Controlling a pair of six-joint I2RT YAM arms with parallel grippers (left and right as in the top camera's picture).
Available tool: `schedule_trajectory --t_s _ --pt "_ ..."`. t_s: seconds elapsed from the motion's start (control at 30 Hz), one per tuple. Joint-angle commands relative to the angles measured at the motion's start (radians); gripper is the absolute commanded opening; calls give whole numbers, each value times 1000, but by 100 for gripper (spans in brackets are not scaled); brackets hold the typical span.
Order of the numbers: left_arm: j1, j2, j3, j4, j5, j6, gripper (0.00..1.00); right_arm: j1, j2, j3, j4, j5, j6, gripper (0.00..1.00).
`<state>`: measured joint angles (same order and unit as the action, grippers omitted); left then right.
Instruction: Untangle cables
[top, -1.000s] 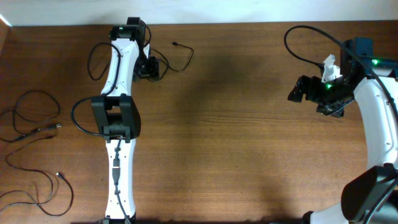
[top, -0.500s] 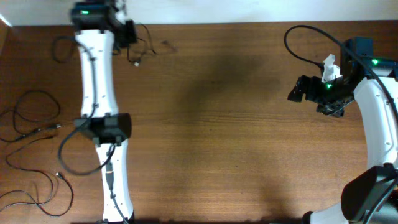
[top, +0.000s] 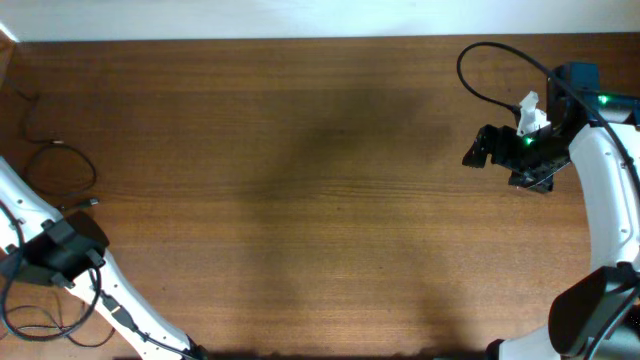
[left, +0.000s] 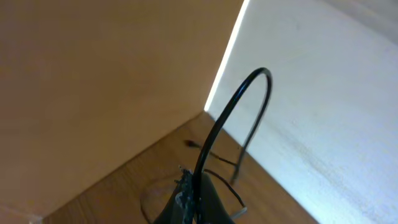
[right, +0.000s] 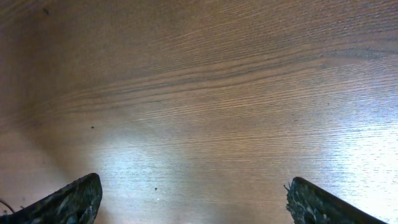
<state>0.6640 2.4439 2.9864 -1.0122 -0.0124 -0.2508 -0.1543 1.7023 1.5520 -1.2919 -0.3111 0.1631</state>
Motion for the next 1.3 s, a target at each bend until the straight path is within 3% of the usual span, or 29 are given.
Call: schedule_trajectory --t_s 0.0,0.03,0.07,0.1,0.27,0.37,0.5,0.6,0.7,0.83,1.03,1.17,1.23,1.27 --pt "-16 -3 -200 38 14 -14 0 5 -11 -4 3 5 13 96" --pt "-21 -3 -292 54 17 -14 20 5 -11 -4 6 5 13 96" --pt "-23 -3 -338 46 17 -14 82 5 -11 -4 8 5 13 96" --pt "-23 -3 -362 -3 17 -15 99 5 -11 -4 9 5 13 96" --pt "-23 -115 -338 -115 82 -52 99 5 -11 -4 9 5 13 96" --pt "-46 -324 -338 -248 155 -51 99 5 -15 6 1 5 -3 95" --pt "-236 -526 -338 -452 155 45 99 61 -101 133 -71 10 -48 97" --pt "-451 -559 -338 -584 155 184 99 111 -217 192 -122 10 -52 99" --pt "-578 -558 -339 -674 155 192 99 108 -324 195 -168 9 -51 99" --pt "-629 -558 -339 -676 155 192 99 108 -418 195 -225 36 -55 99" --pt "-629 -558 -339 -676 154 192 99 108 -410 195 -273 1 -51 99" --pt "-629 -558 -339 -676 154 192 99 108 -407 195 -351 80 -59 99" --pt "-629 -558 -339 -676 154 192 99 108 -414 182 -315 85 -60 99" --pt "-629 -558 -339 -676 155 192 99 109 -460 140 -211 84 -60 99"
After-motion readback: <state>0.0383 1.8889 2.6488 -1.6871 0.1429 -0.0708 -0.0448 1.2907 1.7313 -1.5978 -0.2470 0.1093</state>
